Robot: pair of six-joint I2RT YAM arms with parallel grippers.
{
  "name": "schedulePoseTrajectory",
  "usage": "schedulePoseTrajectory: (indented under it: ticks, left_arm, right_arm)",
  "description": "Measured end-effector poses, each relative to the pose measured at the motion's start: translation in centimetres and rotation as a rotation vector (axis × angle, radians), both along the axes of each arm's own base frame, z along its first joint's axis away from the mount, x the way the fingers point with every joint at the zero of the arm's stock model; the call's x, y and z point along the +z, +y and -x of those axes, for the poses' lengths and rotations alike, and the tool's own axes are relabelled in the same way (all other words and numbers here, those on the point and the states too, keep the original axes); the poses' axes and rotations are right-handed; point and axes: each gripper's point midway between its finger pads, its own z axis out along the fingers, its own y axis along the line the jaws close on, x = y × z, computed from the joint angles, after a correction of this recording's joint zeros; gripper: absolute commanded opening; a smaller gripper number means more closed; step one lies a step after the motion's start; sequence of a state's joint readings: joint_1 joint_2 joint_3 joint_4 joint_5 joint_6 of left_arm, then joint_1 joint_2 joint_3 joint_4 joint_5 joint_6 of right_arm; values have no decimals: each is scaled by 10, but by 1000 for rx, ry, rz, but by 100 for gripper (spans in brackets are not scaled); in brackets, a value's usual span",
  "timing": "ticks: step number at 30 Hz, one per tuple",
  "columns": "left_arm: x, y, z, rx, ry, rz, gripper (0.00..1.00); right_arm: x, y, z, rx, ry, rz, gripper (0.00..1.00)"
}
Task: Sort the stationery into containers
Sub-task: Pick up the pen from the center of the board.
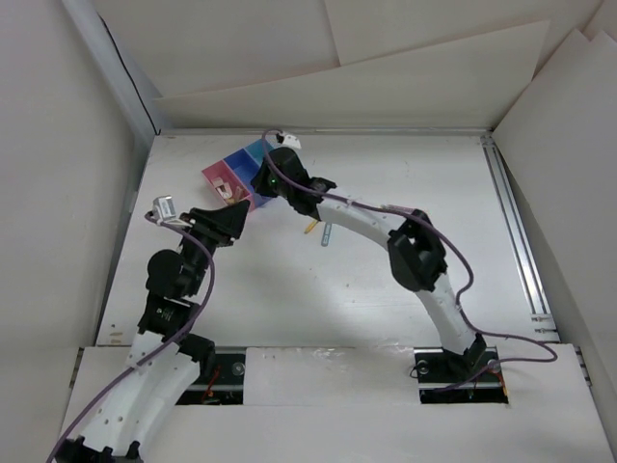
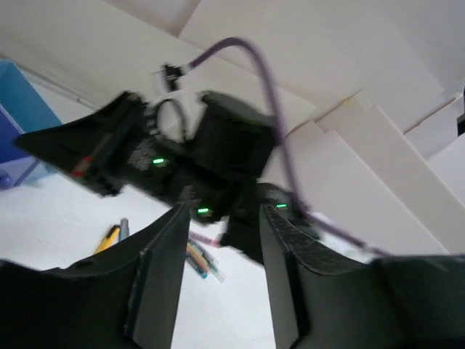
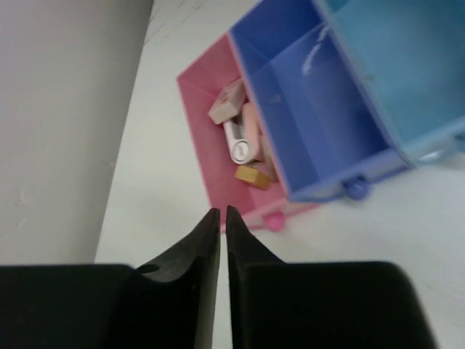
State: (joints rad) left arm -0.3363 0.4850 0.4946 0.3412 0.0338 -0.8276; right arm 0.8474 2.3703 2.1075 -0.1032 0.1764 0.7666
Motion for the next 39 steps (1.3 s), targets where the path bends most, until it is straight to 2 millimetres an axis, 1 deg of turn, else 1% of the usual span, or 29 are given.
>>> schedulePoseTrajectory:
  ticks: [1,2,3,4,6,8,9,10,11,12,13,14,15,17,19,20,22,23,26,29,32,34,35,39]
  left_arm:
    - [-5,-3,-2,-11,6,-11,37]
    - [-14,-6,-6,-22,26,-25,36]
    - [-24,-10,-10,-34,48,-40,35]
    - [-39,-14,-15,-44,82,-61,34]
    - [-73,-21,-26,-68,171,-105,34]
    - [-108,-29,-35,-93,263,-152,34]
    - [-128,-32,-40,-108,320,-182,34]
    - [-145,-35,-44,-121,365,-207,34]
    - [-165,-39,-47,-139,425,-242,36]
    - [-172,-41,-49,-147,446,-255,38]
    - [-185,-46,-51,-162,489,-289,45]
    - [-192,-52,-56,-177,513,-324,50]
    - [-196,-62,-61,-199,530,-361,52]
    - [-200,-81,-74,-237,552,-430,52]
    - [-200,-101,-93,-271,556,-492,54]
    - [-200,-108,-103,-279,552,-518,54]
    - [-205,-115,-118,-282,553,-568,54]
    - [-211,-115,-122,-280,560,-591,54]
    - [-229,-113,-130,-287,588,-677,52]
    - [-242,-111,-139,-292,601,-761,52]
    - [-251,-116,-145,-298,585,-856,54]
    - [-256,-125,-144,-316,565,-921,54]
    - [-257,-134,-142,-334,549,-950,54]
    - [-265,-159,-140,-375,519,-1044,54]
  right_arm:
    - [5,-13,4,-18,1,17,6]
    - [13,-29,8,-40,-9,30,2]
    - [22,-46,13,-62,-15,42,0]
    - [31,-64,18,-85,-22,53,0]
    - [59,-103,22,-140,-49,43,0]
    - [83,-152,26,-206,-75,26,0]
    - [92,-168,25,-232,-92,13,0]
    - [100,-199,29,-276,-102,7,0]
    - [102,-223,31,-315,-108,7,1]
    - [103,-246,36,-351,-109,10,1]
    - [102,-262,41,-374,-113,10,3]
    - [96,-275,50,-387,-105,20,3]
    - [89,-283,58,-394,-96,30,5]
    - [72,-294,74,-391,-71,54,14]
    - [52,-304,90,-382,-32,90,23]
    - [45,-308,97,-379,-17,102,30]
    - [35,-317,110,-376,4,123,35]
    - [34,-321,114,-376,5,127,39]
    - [35,-331,125,-380,-2,126,40]
    - [39,-342,126,-392,-13,117,41]
    - [33,-348,128,-392,-3,117,43]
    - [26,-350,130,-387,11,123,43]
    - [23,-350,131,-381,18,124,43]
    - [16,-346,134,-351,35,124,43]
